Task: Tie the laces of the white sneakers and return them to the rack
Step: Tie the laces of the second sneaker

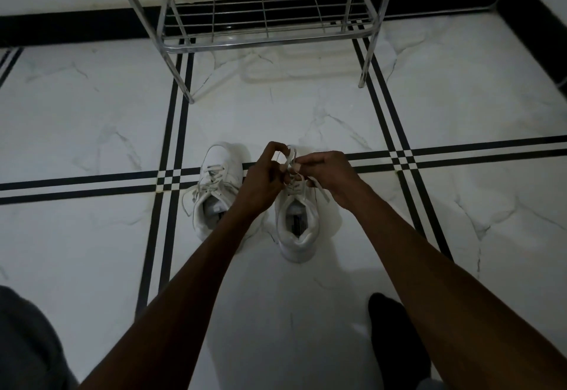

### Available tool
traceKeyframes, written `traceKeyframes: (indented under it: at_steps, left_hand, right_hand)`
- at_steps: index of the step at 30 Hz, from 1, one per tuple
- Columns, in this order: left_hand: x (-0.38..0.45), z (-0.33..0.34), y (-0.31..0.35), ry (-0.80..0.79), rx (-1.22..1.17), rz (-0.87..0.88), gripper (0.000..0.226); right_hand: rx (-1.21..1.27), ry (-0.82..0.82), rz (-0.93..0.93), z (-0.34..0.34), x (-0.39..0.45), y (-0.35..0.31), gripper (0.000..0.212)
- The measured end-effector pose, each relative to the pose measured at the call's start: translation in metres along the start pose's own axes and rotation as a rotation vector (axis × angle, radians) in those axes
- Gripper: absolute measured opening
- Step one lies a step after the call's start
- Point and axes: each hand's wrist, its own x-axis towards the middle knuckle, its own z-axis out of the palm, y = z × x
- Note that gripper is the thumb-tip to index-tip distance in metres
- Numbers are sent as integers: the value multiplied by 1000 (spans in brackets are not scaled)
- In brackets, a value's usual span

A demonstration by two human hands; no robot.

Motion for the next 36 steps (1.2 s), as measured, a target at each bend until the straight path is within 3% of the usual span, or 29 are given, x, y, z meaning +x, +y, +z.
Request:
traceKeyframes:
  at_steps: [6,10,13,16,19,22,25,27,29,33,36]
  left_hand:
    - [-1,2,2,11,13,19,45]
    - [2,3,-3,8,42,8,74]
    - [4,3,-4,6,40,-64,79]
    - [3,6,-7,-6,3,-99,77]
    - [4,8,-13,11,-63,-135,72]
    - [2,7,-19,35,-213,-238,67]
    - [1,3,-22,71,-311,-273,64]
    - [1,1,-21,79,-270,-257,52]
    - [0,0,-18,81,-291,-237,40]
    - [-4,-4,-16,60,-397,-215,34]
    - [-5,-3,-15,7,-382,-199,45]
  right_hand:
    - [86,-11,67,-2,1,3,18]
    - [40,-208,3,-4,3,3,18]
    - [45,-313,-37,-5,2,3,22]
    - [-11,-151,-99,3,3,5,23]
    - [104,-1,-69,10,7,9,18]
    - [103,-76,-62,3,7,10,21]
    - [-211,-172,-162,-10,7,3,21]
    - [-580,-158,-282,-15,11,-2,21]
    - [-757,-144,-379,-16,14,-5,20]
    - [-746,-22,-481,-7,11,0,14]
    - [-657,109,-523,3,6,7,10]
